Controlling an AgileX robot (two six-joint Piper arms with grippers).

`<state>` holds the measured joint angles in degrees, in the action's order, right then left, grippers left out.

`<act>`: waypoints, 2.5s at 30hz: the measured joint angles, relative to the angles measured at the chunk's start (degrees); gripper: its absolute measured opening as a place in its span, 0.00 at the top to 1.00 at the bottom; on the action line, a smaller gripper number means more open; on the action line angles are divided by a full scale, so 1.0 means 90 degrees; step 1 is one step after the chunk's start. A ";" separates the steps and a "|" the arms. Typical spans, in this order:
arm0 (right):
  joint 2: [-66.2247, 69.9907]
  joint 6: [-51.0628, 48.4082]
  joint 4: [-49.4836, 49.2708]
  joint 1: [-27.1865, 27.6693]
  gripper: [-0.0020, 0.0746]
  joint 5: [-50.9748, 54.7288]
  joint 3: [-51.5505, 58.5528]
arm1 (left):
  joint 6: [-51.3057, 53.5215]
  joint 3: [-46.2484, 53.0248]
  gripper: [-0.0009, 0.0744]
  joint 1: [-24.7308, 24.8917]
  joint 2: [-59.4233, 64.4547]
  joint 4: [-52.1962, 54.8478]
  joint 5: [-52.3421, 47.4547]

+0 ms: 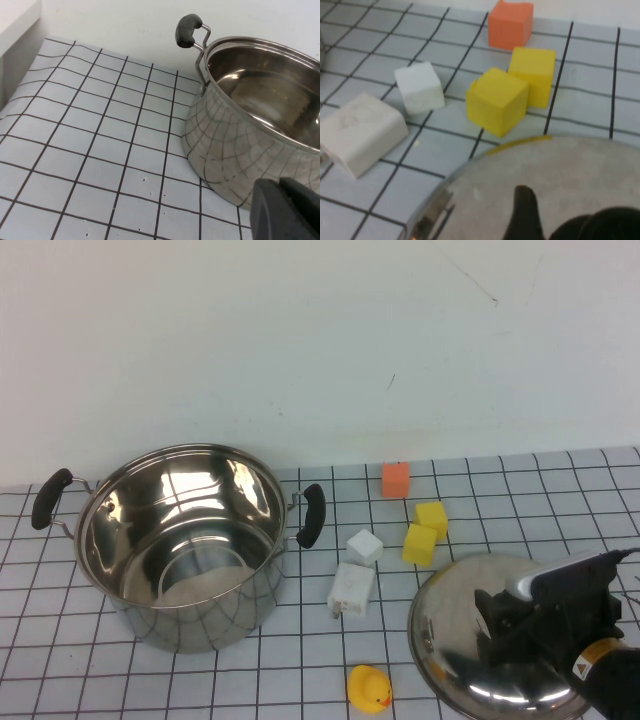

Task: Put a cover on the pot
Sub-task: Pick up the pot lid, then place the pot lid on the pot

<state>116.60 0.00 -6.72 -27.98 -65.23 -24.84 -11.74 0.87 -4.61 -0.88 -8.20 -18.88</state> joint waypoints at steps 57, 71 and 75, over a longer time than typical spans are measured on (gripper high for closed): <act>0.0427 -0.0068 0.1102 -0.2097 0.51 0.8014 -0.8165 | -0.0025 0.0000 0.99 0.0000 0.0000 0.0000 0.0000; 0.1307 -0.0068 0.0989 -0.2356 0.51 0.8023 -0.9215 | -0.0025 0.0000 0.99 0.0000 0.0000 0.0000 0.0000; 0.1337 -0.0081 0.0975 -0.2408 0.51 0.7932 -0.9215 | -0.0025 0.0000 0.99 0.0000 0.0000 0.0000 0.0000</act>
<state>128.63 -0.72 2.05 -49.65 6.16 -107.77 -11.96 0.87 -4.61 -0.88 -8.20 -18.88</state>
